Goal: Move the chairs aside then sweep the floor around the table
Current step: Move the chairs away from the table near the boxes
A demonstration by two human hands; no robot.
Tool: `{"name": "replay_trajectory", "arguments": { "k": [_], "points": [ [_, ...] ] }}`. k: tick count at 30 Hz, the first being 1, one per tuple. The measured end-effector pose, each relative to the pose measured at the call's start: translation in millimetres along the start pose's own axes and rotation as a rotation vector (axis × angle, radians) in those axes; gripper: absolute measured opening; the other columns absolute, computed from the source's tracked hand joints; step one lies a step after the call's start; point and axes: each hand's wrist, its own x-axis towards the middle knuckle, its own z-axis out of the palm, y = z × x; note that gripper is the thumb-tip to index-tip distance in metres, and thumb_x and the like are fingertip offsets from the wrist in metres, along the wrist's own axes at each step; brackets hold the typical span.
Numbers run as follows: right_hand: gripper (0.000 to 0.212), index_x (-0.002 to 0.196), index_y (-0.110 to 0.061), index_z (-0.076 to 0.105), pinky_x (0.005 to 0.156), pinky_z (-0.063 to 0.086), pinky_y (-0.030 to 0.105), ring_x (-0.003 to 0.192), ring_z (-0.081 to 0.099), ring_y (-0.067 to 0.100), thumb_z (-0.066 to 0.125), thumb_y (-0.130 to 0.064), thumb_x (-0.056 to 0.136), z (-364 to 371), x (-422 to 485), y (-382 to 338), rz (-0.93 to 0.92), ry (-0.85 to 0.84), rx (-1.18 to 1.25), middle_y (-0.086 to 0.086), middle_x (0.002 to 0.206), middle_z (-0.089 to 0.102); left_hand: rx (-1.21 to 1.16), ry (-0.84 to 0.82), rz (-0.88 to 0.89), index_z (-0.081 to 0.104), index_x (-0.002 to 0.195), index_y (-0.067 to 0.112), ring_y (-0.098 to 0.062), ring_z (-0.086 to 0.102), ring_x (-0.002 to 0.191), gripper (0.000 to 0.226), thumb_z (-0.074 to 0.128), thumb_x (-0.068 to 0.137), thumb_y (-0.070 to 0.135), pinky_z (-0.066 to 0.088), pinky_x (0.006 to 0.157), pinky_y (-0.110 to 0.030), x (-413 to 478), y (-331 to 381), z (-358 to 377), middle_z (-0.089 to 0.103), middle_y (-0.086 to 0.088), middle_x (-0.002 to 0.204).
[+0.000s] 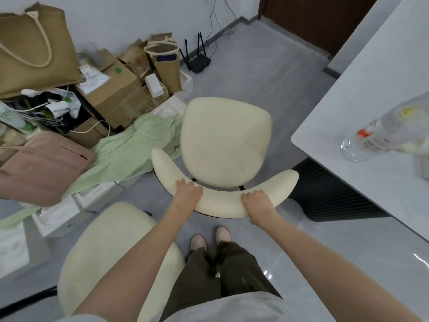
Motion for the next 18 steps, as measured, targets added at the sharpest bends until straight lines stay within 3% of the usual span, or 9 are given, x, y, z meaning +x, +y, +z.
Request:
{"name": "replay_trajectory", "arguments": {
  "k": [10, 18],
  "points": [
    [0.029, 0.106, -0.016, 0.053, 0.089, 0.039, 0.026, 0.105, 0.060, 0.021, 0.065, -0.009, 0.080, 48, -76, -4, -0.032, 0.020, -0.008, 0.003, 0.112, 0.064, 0.012, 0.002, -0.045, 0.041, 0.134, 0.013, -0.030, 0.050, 0.110, 0.054, 0.057, 0.083, 0.008, 0.037, 0.089, -0.034, -68, 75, 22, 0.054, -0.008, 0.122],
    [0.034, 0.115, -0.012, 0.056, 0.092, 0.039, 0.028, 0.108, 0.059, 0.022, 0.063, -0.006, 0.082, 103, -151, -7, -0.066, 0.032, -0.056, 0.003, 0.114, 0.063, -0.009, -0.019, -0.087, 0.039, 0.134, 0.015, -0.031, 0.050, 0.109, 0.056, 0.059, 0.081, 0.012, 0.038, 0.088, -0.036, -129, 153, 49, 0.053, -0.008, 0.123]
  ]
}}
